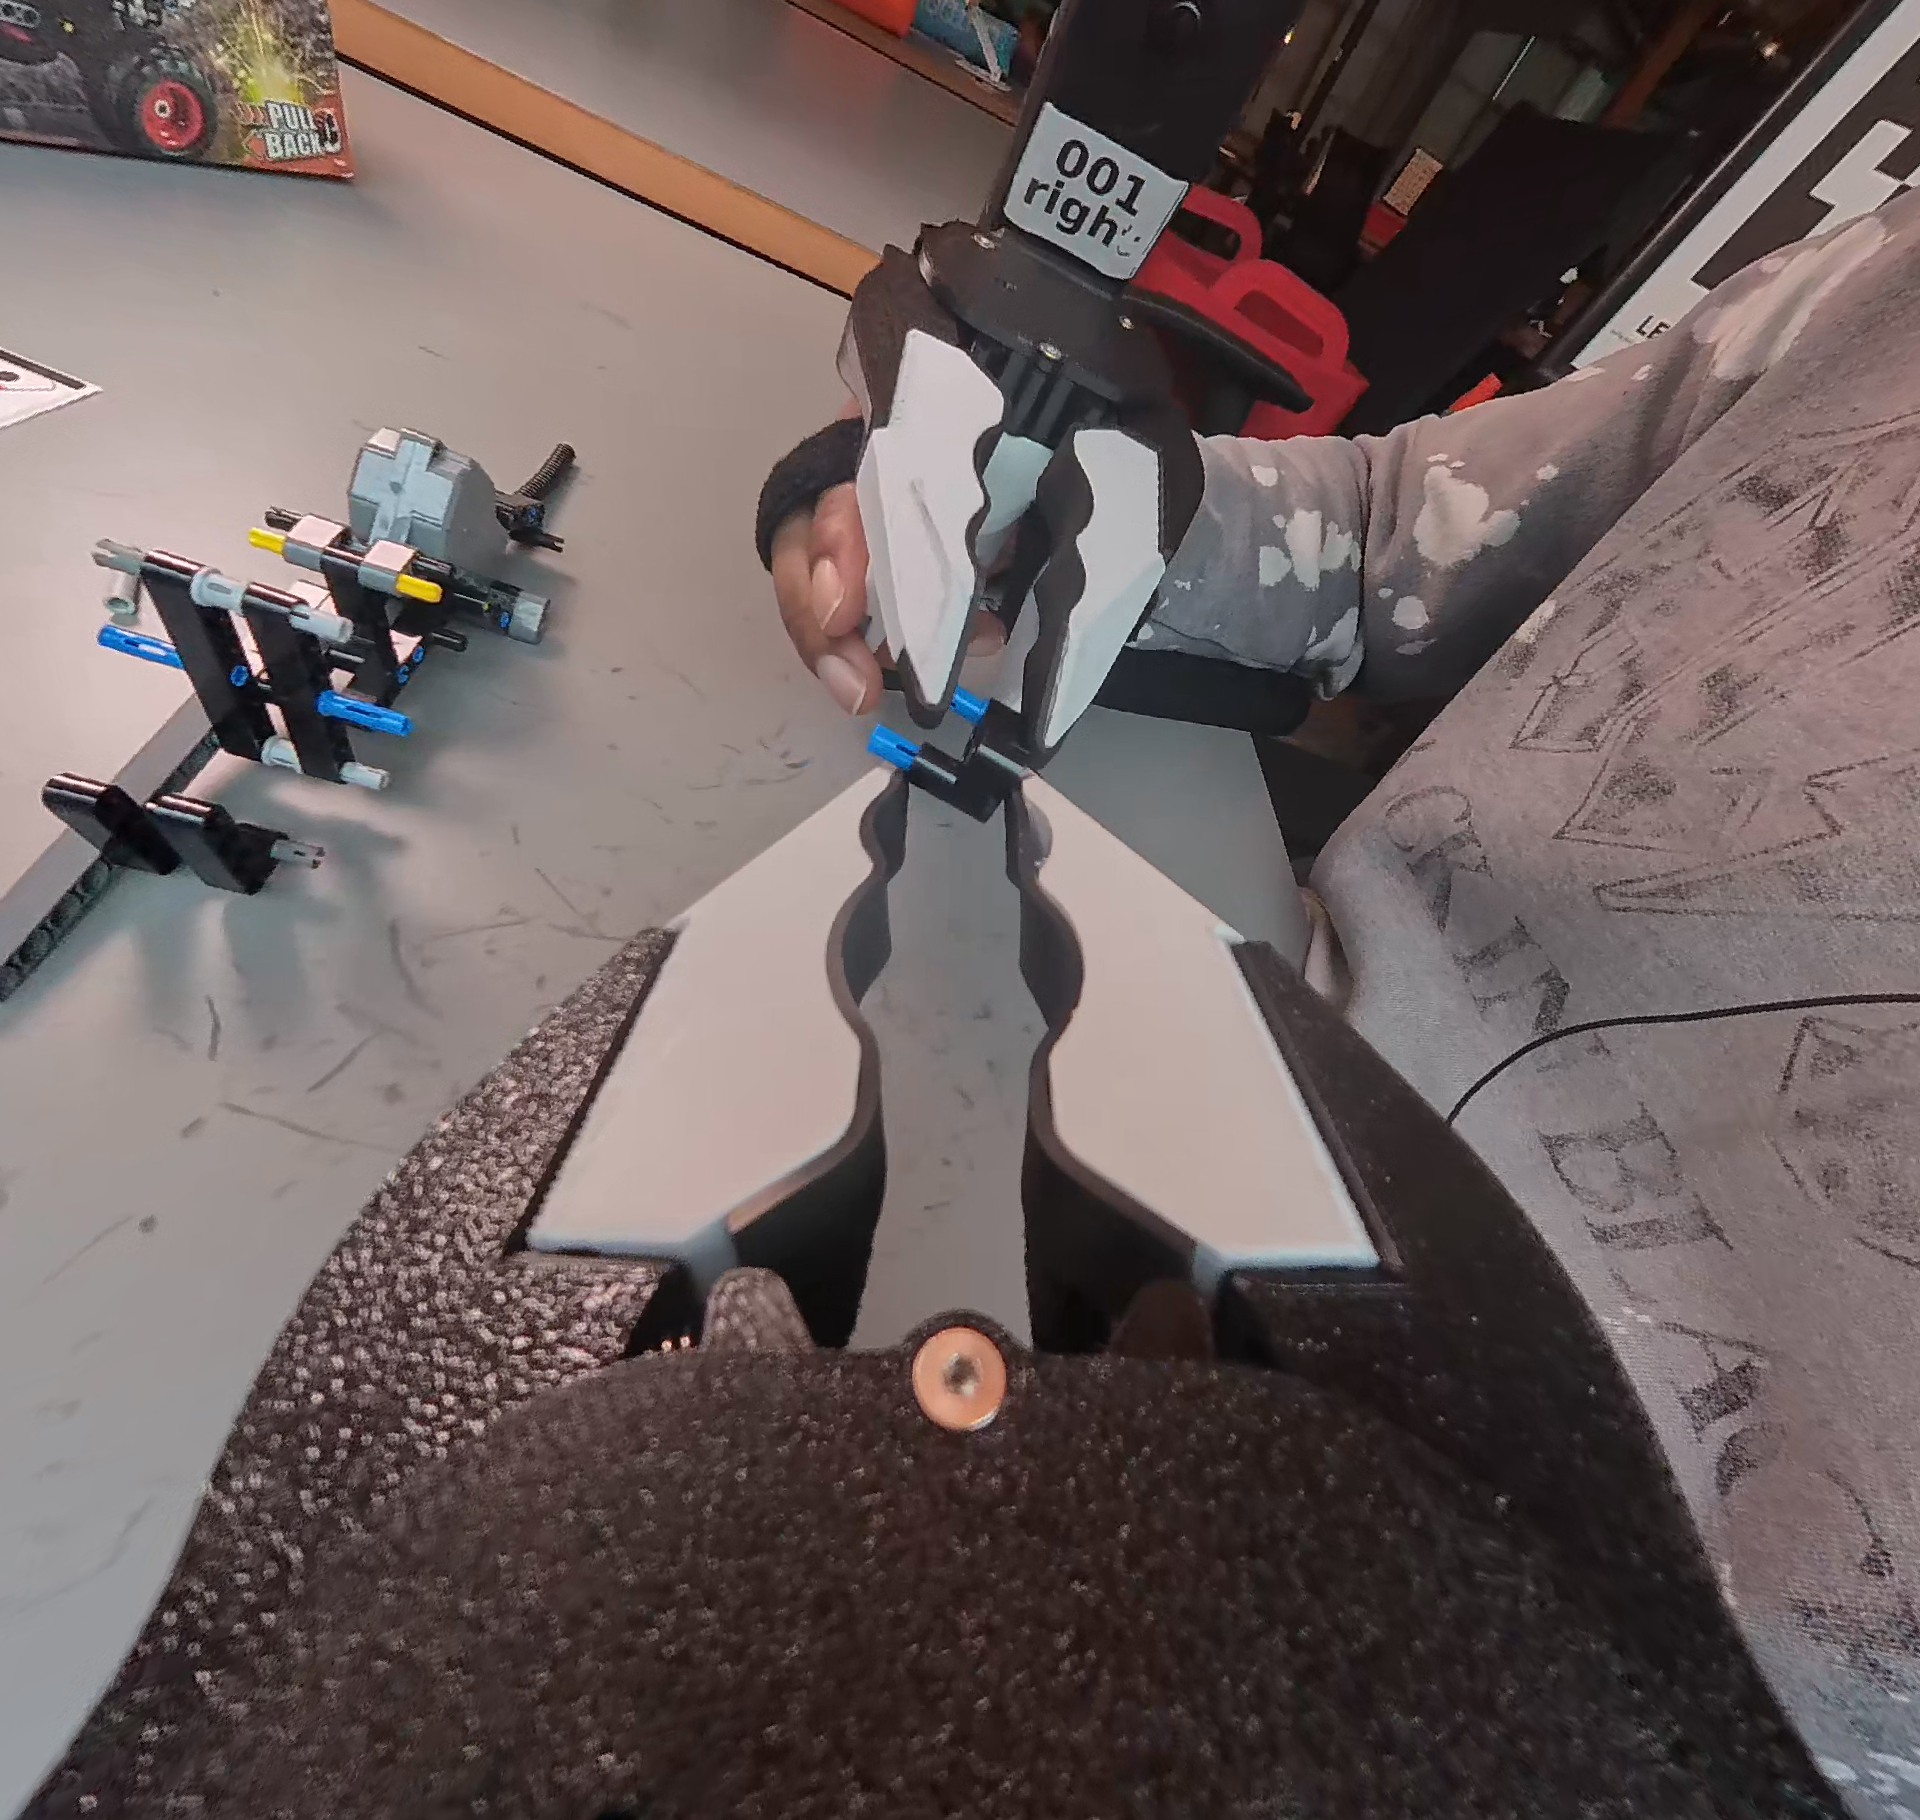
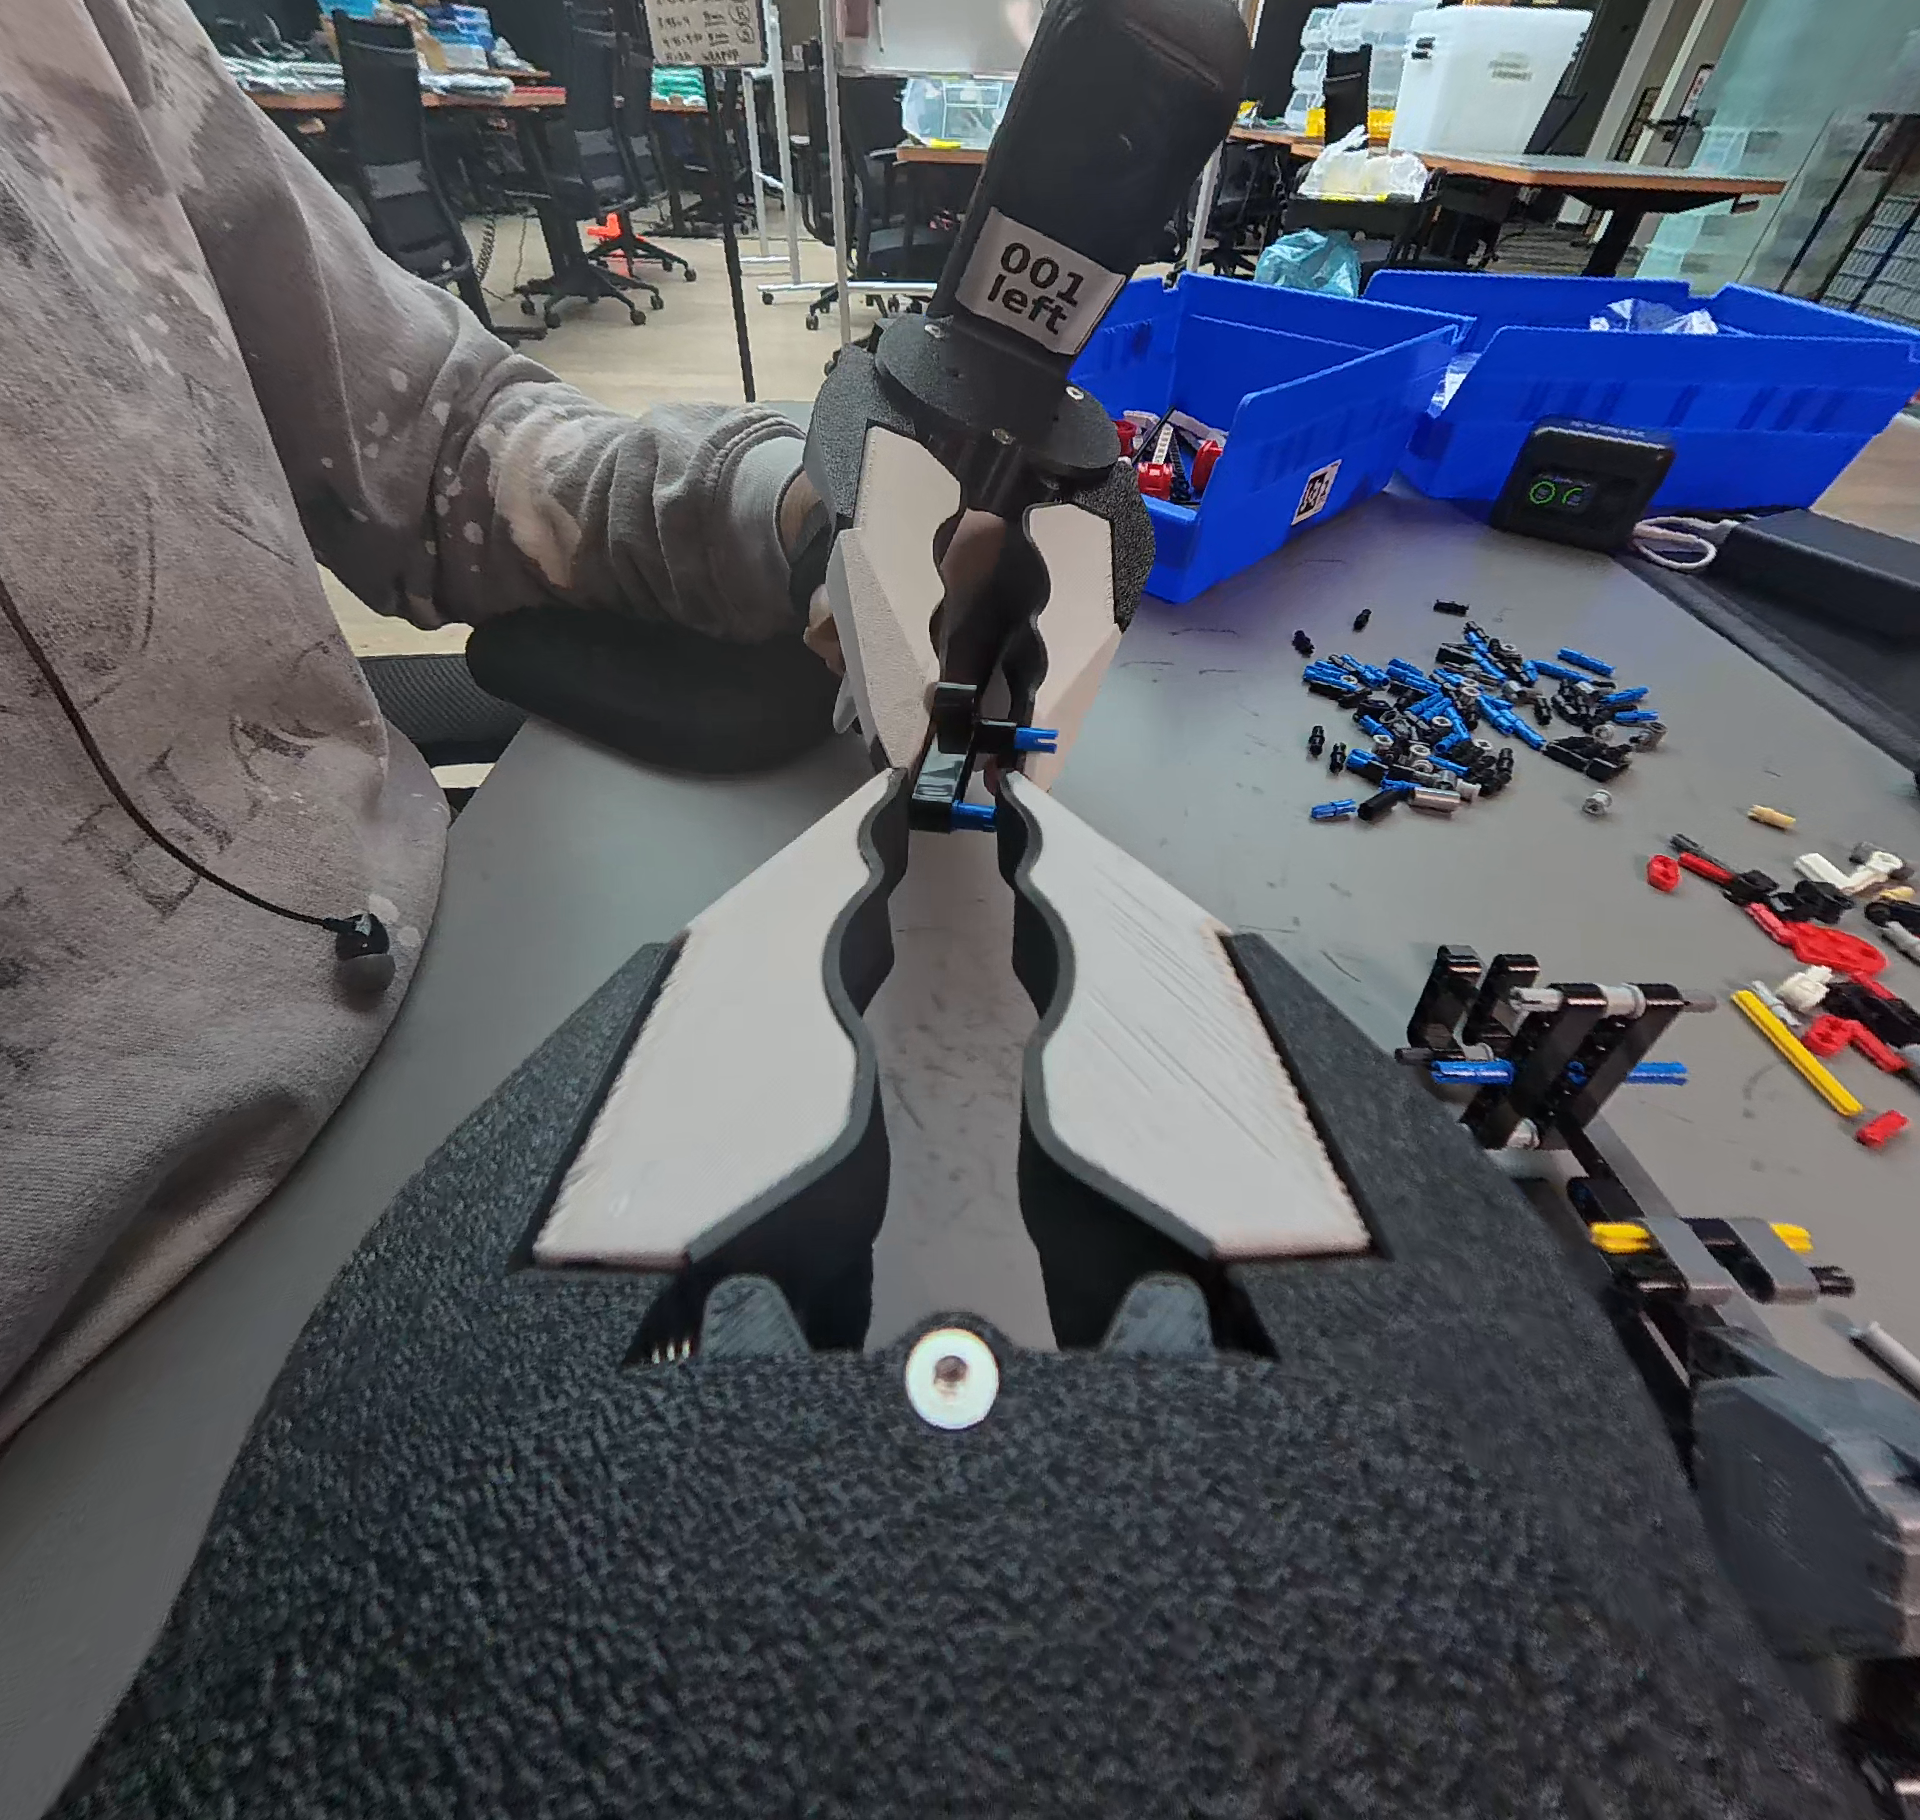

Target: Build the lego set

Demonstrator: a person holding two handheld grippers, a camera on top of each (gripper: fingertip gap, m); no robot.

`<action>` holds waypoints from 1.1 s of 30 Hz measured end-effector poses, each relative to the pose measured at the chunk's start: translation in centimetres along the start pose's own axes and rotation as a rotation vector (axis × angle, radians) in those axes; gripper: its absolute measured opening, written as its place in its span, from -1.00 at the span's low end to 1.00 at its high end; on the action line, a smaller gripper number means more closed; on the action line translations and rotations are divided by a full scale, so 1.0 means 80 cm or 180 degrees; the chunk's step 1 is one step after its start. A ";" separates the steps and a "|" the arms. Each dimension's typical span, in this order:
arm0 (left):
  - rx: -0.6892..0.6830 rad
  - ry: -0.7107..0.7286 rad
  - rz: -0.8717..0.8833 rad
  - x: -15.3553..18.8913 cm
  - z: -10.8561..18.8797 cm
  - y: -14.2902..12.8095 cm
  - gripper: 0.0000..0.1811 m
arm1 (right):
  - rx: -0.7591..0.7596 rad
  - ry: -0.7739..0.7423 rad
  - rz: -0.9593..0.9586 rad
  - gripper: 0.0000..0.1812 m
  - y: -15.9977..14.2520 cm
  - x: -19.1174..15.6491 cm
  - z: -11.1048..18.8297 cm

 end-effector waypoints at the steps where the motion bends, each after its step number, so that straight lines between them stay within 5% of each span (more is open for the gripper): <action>1: 0.0003 0.0028 -0.0004 -0.001 0.000 0.000 -0.77 | -0.0011 -0.0026 -0.0005 -0.82 0.000 0.001 0.000; 12: 0.0019 0.0369 -0.0076 -0.014 0.008 0.002 -0.77 | -0.0265 -0.0319 0.0033 -0.72 -0.002 0.011 0.009; 19: -0.0051 0.1038 -0.0003 -0.050 0.028 0.000 -0.77 | -0.1467 -0.1069 0.0219 -0.61 0.005 0.072 0.064; 25: -0.0168 0.1351 -0.0150 -0.059 0.035 -0.004 -0.77 | -0.2509 -0.0822 0.0012 -0.32 0.000 0.126 0.047; 33: -0.0381 0.1409 -0.0257 -0.061 0.029 -0.012 -0.74 | -0.3163 -0.0456 -0.0246 -0.40 -0.025 0.156 0.023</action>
Point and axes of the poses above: each gripper's, where its closed fingertips meet, z back along the fingers, y out of its top, x = y × z across the jaws, the point moved 10 cm from there along z, back along the fingers, and after that the axes turned 11 degrees about y, right-handed, at the moved point
